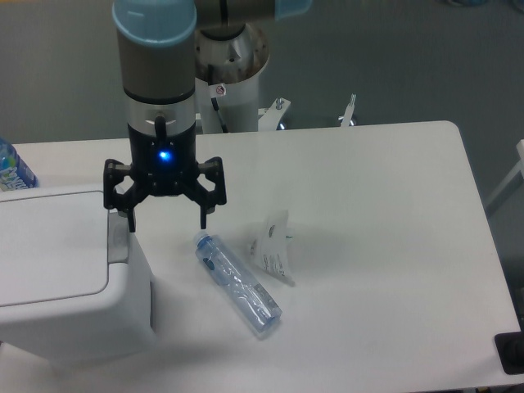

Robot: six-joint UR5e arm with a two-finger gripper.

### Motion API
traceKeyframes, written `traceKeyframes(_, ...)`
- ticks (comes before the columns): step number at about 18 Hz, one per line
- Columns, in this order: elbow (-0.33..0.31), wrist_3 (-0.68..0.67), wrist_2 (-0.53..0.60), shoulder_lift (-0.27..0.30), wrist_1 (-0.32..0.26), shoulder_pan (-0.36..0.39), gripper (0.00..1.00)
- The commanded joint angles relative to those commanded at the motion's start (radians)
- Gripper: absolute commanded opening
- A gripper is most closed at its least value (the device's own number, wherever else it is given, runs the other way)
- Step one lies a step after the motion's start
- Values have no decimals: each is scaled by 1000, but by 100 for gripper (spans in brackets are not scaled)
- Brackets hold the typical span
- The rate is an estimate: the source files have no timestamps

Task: Open the trash can
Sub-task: 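Move the gripper over the lid edge of the white trash can, then press the gripper down on the lid edge to pop it open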

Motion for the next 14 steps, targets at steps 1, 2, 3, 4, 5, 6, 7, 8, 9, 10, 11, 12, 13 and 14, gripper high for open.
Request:
traceKeyframes(1,0,0,0,-2,0,-2,100)
traceKeyframes(2,0,0,0,-6,0,-3,100)
traceKeyframes(3,0,0,-2,-6,0,-3,100)
traceKeyframes(4,0,0,-2,-6,0,-5,100)
traceKeyframes(5,0,0,0,-8,0,-8,100)
traceKeyframes(6,0,0,0,-9,0,-9,100)
traceKeyframes(7,-2,0,0,-9,0,-9,100)
traceKeyframes(8,-2,0,0,-11,0,-9,100)
traceKeyframes(9,-2,0,0,-12,0,-9,100)
traceKeyframes(10,-2,0,0,-12,0,-9,100)
traceKeyframes(11,-2,0,0,-12,0,-9,100)
traceKeyframes(12,-5,0,0,-12,0,-11,100)
traceKeyframes(13,-5,0,0,-12,0,-11,100)
traceKeyframes(14,-5,0,0,-12,0,-11,100)
